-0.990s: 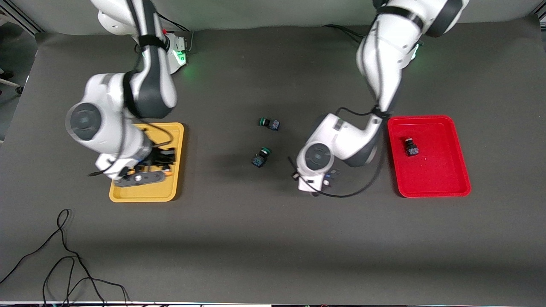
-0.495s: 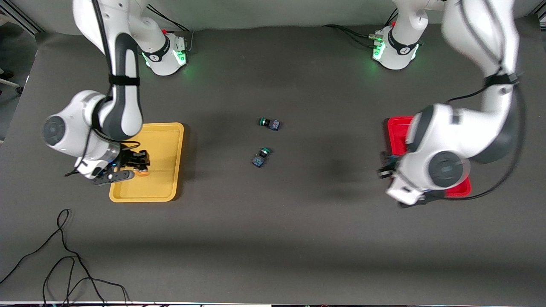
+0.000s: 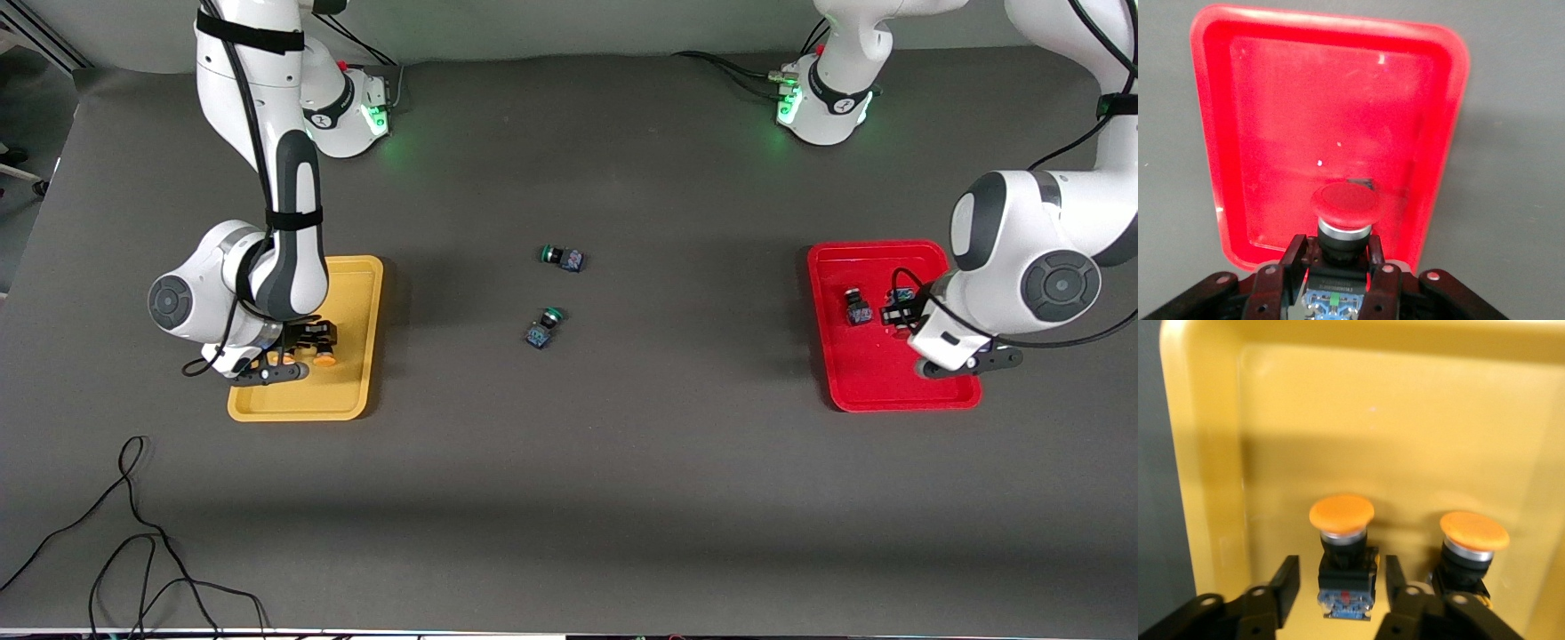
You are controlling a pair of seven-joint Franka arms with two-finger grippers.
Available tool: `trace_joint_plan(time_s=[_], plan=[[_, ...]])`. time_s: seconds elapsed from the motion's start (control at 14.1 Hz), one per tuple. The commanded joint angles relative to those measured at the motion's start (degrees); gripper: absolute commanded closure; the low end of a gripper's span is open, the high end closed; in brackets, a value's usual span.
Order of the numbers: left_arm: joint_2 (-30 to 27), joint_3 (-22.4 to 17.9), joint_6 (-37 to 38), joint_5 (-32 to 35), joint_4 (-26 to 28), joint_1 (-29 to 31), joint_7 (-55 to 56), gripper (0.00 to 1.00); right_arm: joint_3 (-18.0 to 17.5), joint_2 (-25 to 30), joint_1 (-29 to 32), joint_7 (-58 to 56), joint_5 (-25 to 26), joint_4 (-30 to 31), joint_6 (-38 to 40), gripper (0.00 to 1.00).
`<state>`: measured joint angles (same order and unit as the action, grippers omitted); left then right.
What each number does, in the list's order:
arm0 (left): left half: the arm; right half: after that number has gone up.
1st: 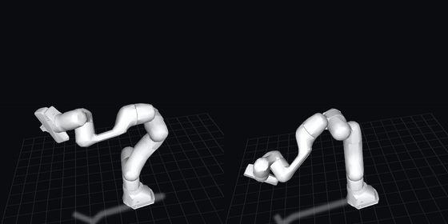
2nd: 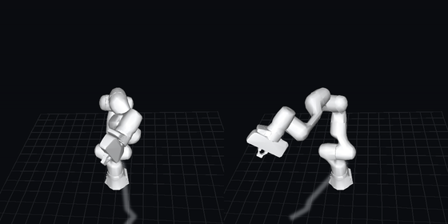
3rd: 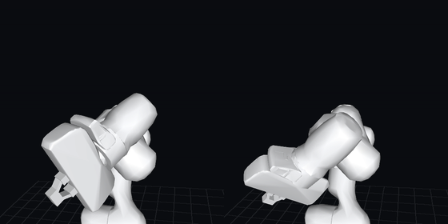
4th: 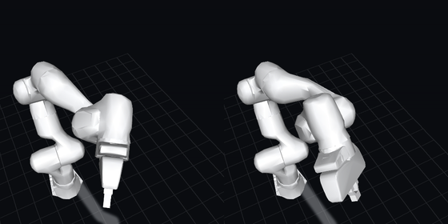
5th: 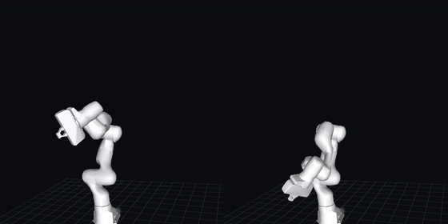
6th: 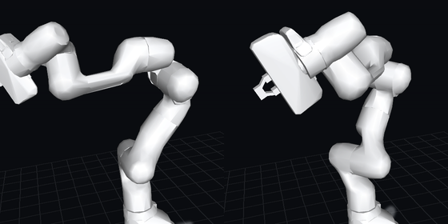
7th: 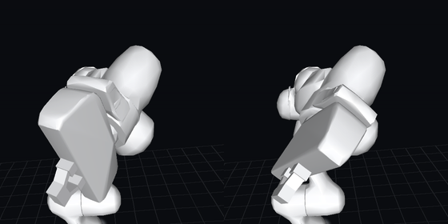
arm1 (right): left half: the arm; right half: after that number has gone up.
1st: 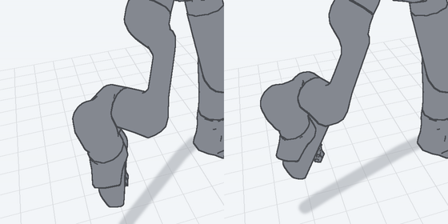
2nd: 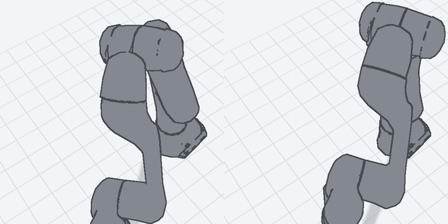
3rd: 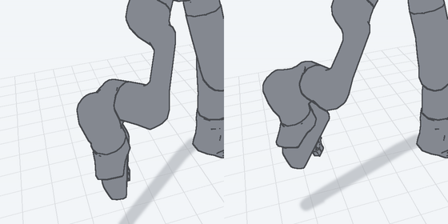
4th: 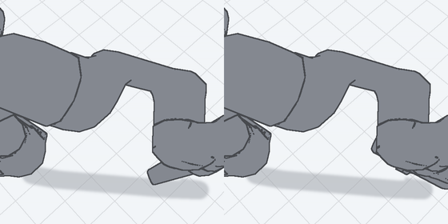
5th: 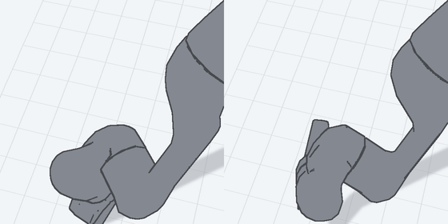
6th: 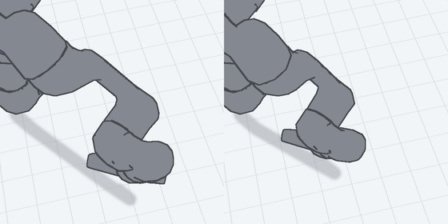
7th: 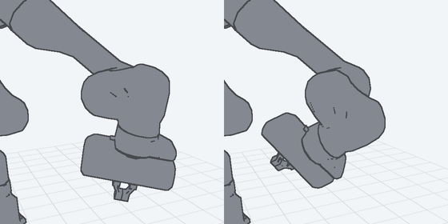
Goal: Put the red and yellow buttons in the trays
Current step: 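Carry the yellow button to the yellow tray while the left gripper carries red, then release the yellow button beside the first while the left gripper releases red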
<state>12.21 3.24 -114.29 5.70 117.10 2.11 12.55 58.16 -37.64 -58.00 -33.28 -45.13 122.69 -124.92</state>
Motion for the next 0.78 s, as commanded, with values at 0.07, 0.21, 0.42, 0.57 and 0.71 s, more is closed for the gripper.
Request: trace_joint_plan(time_s=[0.07,0.21,0.42,0.57,0.71], plan=[[-2.10,0.63,-18.91,1.85,14.53,2.37,-2.09,1.00,2.12,2.31,-0.80,5.58,0.91,-4.90,5.27,0.00],[-2.27,0.63,-23.51,3.96,18.07,4.12,-2.18,1.00,4.84,2.39,-0.89,10.22,5.99,-12.00,13.16,0.00],[-2.71,0.36,-25.53,4.59,19.92,7.45,-6.82,1.00,7.58,3.27,-0.89,17.61,10.75,-23.16,25.83,0.00],[-1.49,0.36,-27.65,4.59,20.28,7.82,-7.72,1.00,8.63,4.94,-0.89,20.35,13.13,-28.45,31.20,0.00],[-2.09,0.36,-26.96,4.59,19.84,7.82,-7.89,0.01,9.51,6.52,-0.89,22.45,14.63,-31.80,34.46,0.00]])
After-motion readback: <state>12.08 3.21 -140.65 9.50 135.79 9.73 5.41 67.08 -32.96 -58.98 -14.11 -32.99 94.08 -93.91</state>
